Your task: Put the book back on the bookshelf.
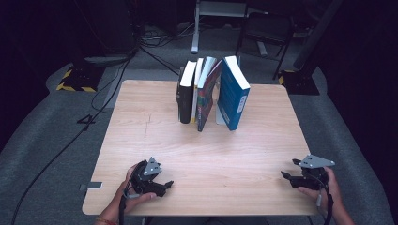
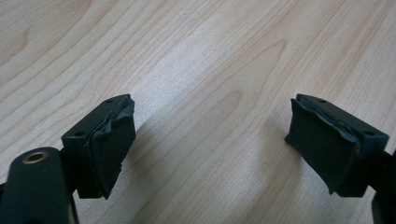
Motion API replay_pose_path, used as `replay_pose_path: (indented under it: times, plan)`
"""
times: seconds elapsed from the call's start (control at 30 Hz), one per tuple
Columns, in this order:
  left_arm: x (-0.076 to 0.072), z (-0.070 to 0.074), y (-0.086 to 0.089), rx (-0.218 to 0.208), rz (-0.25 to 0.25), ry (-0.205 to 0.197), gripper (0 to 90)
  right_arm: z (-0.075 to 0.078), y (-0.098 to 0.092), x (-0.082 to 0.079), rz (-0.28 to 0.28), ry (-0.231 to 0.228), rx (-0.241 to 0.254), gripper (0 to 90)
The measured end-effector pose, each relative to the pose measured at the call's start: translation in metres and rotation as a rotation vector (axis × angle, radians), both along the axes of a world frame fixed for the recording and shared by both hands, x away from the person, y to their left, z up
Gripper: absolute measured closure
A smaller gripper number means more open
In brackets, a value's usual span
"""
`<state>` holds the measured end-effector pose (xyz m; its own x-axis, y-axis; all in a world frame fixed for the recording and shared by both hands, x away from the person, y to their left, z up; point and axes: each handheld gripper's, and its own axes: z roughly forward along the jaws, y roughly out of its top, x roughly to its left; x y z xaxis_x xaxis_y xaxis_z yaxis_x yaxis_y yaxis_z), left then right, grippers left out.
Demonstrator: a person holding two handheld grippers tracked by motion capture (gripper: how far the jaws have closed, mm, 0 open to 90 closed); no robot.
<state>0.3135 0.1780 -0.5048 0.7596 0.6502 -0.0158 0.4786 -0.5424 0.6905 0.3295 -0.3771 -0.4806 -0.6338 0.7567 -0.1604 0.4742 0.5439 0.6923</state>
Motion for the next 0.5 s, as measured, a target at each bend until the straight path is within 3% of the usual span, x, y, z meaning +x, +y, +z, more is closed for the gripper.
replay_pose_path:
  times: [0.23,0.3,0.33,0.5]
  plan:
    - [-0.001,0.000,0.000,0.004,0.011,-0.004,14.9,-0.017,-0.024,-0.015,-0.042,0.026,0.078,30.5]
    - [-0.002,0.000,0.001,0.003,0.012,-0.004,14.9,-0.019,-0.029,-0.018,-0.047,0.035,0.119,30.5]
    - [-0.002,0.000,0.001,0.003,0.015,-0.003,14.9,-0.023,-0.034,-0.021,-0.054,0.042,0.173,29.7]
    - [-0.002,0.000,0.001,0.002,0.015,-0.003,14.9,-0.024,-0.038,-0.025,-0.049,0.044,0.169,28.0]
